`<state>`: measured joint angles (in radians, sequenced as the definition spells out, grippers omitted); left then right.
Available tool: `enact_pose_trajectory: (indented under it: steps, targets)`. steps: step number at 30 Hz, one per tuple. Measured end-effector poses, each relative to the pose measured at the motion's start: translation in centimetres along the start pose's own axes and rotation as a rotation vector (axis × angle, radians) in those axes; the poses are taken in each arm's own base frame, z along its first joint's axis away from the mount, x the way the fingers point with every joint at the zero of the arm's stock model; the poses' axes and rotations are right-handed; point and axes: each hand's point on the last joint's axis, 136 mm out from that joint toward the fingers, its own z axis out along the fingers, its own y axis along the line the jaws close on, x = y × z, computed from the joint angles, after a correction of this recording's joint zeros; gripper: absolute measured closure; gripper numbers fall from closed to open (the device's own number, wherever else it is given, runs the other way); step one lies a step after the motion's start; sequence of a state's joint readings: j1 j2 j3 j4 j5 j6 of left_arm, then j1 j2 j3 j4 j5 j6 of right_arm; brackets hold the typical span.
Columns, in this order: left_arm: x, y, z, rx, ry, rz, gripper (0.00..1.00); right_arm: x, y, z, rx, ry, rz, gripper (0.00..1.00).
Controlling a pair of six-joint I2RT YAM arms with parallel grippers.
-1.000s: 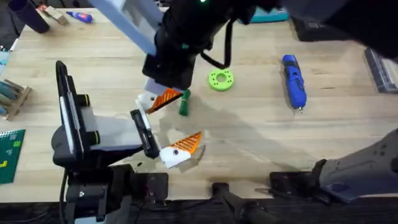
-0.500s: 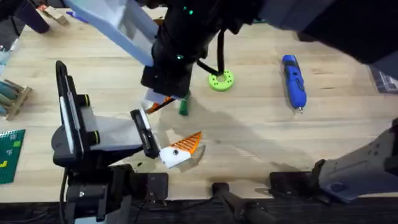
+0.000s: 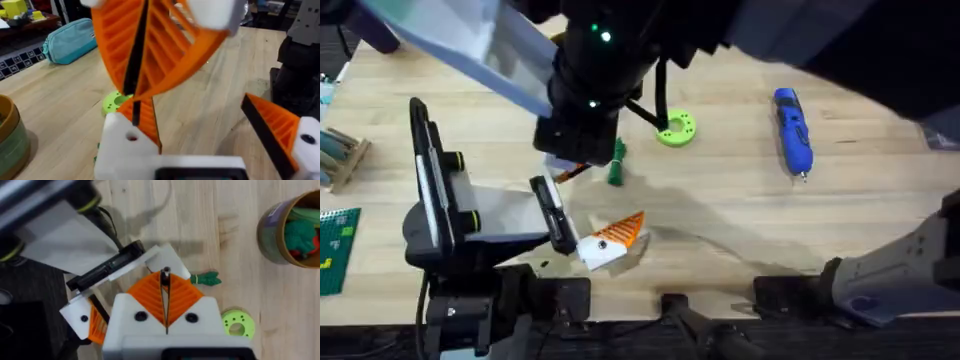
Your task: Pick up the gripper from the table and insert it into the empty holder that is missing its gripper. Then pick up a screw, insert it into the mounting hole, and use the screwdriver to tighten it. Finally, clean up the table by picking up the vegetable and placing it into the bucket.
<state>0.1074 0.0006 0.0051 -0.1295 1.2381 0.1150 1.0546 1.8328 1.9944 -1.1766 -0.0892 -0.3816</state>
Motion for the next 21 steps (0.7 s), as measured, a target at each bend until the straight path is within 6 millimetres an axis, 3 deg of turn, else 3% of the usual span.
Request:
enact_pose_trajectory:
  steps: [11, 21]
  targets:
    - [0.0, 0.0, 0.0, 0.0, 0.0, 0.0, 0.015, 0.39, -0.66, -0.75, 0.081, 0.04, -0.027, 0.996]
    - [0.0, 0.0, 0.0, 0.0, 0.0, 0.0, 0.015, 0.48, 0.08, -0.68, 0.083, 0.057, -0.05, 0.996]
